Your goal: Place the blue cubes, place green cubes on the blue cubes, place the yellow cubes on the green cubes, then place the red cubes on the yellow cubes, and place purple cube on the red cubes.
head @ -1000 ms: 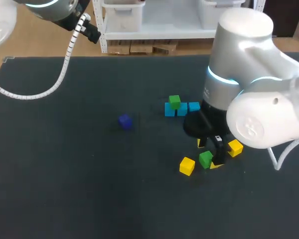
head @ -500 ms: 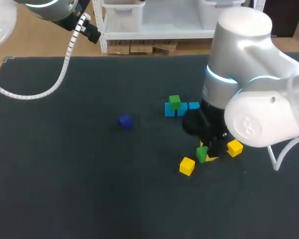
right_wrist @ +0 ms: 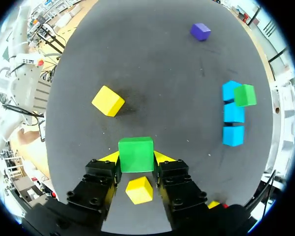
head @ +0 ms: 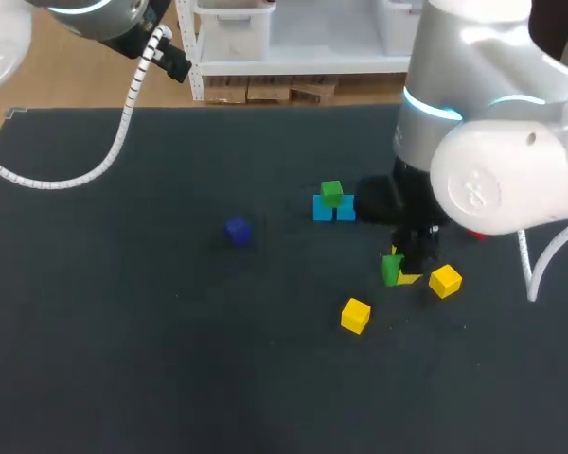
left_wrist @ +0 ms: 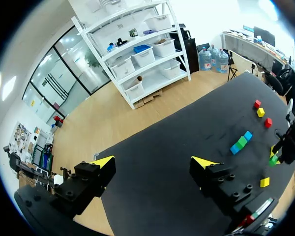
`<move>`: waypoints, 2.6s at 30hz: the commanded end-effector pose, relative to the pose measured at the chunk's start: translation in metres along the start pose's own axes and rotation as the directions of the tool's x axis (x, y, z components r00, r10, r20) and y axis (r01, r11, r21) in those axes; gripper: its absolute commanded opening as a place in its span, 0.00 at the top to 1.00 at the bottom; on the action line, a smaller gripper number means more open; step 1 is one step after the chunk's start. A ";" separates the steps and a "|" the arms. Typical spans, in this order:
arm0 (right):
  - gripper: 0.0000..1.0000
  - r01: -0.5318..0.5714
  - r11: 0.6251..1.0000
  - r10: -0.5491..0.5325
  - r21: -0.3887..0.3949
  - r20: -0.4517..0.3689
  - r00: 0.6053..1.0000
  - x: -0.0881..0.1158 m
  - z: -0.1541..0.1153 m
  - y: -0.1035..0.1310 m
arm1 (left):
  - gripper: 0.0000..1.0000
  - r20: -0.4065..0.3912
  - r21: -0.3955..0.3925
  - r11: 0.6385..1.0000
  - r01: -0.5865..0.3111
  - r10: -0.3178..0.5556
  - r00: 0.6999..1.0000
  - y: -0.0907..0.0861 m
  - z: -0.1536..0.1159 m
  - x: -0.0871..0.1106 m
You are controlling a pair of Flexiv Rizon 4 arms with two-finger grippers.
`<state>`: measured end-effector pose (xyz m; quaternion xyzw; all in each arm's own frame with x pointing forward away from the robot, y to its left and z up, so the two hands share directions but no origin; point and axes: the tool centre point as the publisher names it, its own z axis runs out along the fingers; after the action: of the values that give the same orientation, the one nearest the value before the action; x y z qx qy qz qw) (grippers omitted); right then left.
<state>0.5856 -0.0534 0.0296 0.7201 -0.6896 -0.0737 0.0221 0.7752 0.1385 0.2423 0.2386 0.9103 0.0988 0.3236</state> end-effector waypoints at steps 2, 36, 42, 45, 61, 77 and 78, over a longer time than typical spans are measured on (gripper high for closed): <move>1.00 -0.018 1.000 0.018 0.002 -0.019 1.000 -0.006 -0.020 -0.010 | 0.00 0.001 0.001 1.000 -0.001 0.001 1.000 0.000 0.000 0.001; 1.00 -0.004 1.000 0.004 -0.001 0.013 1.000 -0.017 -0.017 -0.112 | 0.00 0.001 0.001 1.000 -0.001 0.001 1.000 0.000 0.000 0.001; 1.00 -0.010 1.000 0.010 0.007 0.039 0.999 -0.019 -0.012 -0.112 | 0.00 0.001 0.001 1.000 -0.001 0.001 1.000 0.000 0.000 0.001; 1.00 -0.013 1.000 0.012 0.008 0.045 0.999 -0.021 -0.010 -0.113 | 0.00 0.001 0.001 1.000 -0.001 0.001 1.000 0.000 0.000 0.001; 1.00 -0.022 0.999 0.020 0.024 0.070 0.997 -0.023 -0.008 -0.124 | 0.00 0.001 0.001 1.000 -0.001 0.001 1.000 0.000 0.000 0.001; 1.00 -0.006 1.000 0.004 0.017 0.083 0.997 -0.029 -0.010 -0.149 | 0.00 0.001 0.001 1.000 -0.001 0.001 1.000 0.000 0.000 0.001; 1.00 -0.004 1.000 0.002 0.017 0.082 0.997 -0.030 -0.011 -0.150 | 0.00 0.001 0.001 1.000 -0.001 0.001 1.000 0.000 0.000 0.001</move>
<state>0.7244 -0.0223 0.0234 0.7147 -0.6931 -0.0911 -0.0229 0.7752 0.1385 0.2423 0.2386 0.9103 0.0988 0.3236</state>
